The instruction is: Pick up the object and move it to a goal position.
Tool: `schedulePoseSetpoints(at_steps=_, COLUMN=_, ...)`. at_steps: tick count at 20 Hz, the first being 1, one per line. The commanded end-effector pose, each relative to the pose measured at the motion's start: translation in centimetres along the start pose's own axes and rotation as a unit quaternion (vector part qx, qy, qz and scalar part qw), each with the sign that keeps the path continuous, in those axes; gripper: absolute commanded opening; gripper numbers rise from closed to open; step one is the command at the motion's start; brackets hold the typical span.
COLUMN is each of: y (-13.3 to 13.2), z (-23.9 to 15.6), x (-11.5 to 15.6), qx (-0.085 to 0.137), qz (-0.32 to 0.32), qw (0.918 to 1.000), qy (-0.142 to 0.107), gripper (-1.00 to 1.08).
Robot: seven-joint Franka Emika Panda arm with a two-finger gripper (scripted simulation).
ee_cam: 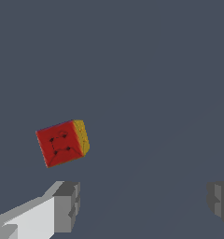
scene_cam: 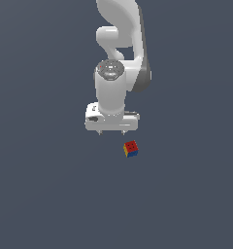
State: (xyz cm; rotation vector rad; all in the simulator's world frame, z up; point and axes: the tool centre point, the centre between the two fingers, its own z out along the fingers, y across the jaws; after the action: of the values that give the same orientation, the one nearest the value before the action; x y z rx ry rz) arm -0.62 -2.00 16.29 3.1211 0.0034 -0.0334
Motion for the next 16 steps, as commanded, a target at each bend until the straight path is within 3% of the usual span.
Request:
schedulePoseSetpoints(at_steps=1, y=0.0, z=0.0, x=0.0, qx=0.000, qz=0.000, qw=1.0000, qy=0.000, gripper=1.00)
schedulePoseSetpoints(at_steps=16, y=0.7, z=0.7, x=-0.2, qx=-0.009, qz=-0.023, qw=0.9996, qy=-0.010, gripper=1.00)
